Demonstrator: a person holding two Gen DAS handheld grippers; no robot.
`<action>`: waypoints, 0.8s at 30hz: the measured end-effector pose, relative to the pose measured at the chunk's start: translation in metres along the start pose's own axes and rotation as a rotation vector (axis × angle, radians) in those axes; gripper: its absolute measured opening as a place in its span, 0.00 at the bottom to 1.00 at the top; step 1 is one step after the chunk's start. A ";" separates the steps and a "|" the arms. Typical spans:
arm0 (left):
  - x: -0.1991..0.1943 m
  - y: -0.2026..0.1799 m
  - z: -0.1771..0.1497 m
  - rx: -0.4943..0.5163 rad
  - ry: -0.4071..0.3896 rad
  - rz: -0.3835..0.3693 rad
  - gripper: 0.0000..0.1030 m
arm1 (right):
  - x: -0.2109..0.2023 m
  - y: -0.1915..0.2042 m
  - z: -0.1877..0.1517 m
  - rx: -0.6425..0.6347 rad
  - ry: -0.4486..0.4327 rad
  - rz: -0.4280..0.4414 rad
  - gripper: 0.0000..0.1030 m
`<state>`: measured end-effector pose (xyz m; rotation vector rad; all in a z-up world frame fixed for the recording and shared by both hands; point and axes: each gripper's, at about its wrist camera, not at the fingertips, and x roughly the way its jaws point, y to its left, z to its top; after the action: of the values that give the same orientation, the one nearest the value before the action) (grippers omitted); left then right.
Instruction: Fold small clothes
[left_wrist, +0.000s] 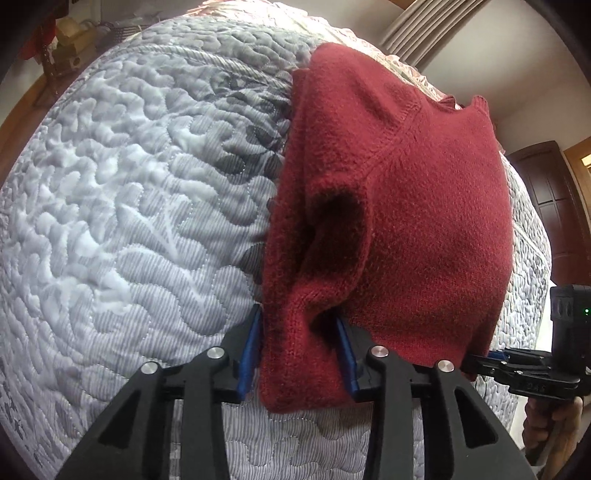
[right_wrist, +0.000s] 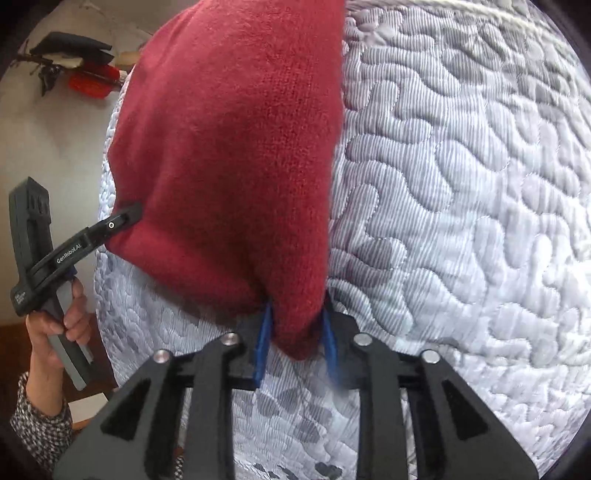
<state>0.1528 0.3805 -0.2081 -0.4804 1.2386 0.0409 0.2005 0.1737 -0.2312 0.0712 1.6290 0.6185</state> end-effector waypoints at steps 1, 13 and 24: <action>-0.005 0.000 0.003 0.000 0.011 0.003 0.46 | -0.009 -0.001 0.002 -0.009 -0.003 -0.004 0.31; -0.015 -0.003 0.127 -0.034 -0.110 -0.033 0.57 | -0.115 -0.001 0.159 0.012 -0.214 -0.076 0.48; 0.041 -0.009 0.185 -0.086 -0.047 -0.087 0.29 | -0.071 -0.009 0.252 0.165 -0.147 -0.066 0.27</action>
<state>0.3348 0.4324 -0.1978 -0.6051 1.1718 0.0315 0.4511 0.2262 -0.1773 0.1796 1.5308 0.4181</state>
